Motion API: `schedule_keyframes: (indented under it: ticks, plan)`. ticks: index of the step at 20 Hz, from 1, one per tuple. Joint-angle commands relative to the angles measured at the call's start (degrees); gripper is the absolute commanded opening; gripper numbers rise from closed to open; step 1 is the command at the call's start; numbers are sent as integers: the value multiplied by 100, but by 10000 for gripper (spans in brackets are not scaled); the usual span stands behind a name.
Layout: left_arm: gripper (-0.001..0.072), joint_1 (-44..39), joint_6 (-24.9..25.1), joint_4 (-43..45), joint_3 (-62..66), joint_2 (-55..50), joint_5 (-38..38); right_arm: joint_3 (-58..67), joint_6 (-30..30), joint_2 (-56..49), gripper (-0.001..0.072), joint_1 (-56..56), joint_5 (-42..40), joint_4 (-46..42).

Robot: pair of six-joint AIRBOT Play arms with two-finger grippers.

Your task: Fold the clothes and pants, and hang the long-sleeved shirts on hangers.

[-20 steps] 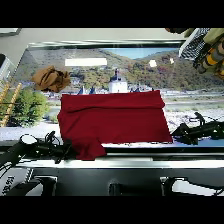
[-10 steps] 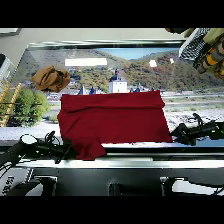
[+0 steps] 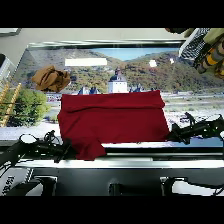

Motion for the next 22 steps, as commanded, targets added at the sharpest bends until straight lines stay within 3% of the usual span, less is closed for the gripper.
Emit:
schedule_keyframes:
  ticks: [1, 3, 7, 12, 16, 19, 22]
  plan:
    - [15, 24, -15, 516, 284, 9, -321, -7, 44, 264, 31, 42, 20, 15]
    - [15, 173, -155, 914, 584, 136, -841, -9, 83, 592, 30, 44, 238, -33]
    - [15, 592, -529, 2015, 1108, 894, -1941, -9, 828, 1449, 29, 48, 662, -901]
    - [15, 776, -564, 2037, 1443, 1547, -2516, -7, 962, 2424, 29, 48, 697, -664]
    - [14, 767, -385, 1755, 2146, 981, -1982, 52, 470, 2339, 29, 321, 374, -9]
    - [14, 686, -24, 1718, 2970, 9, -1832, 367, 505, 1893, 29, 1088, -127, -494]
    - [14, 546, 160, 1735, 3980, -1091, -1834, 857, 1016, 1484, 30, 1480, -654, -1196]
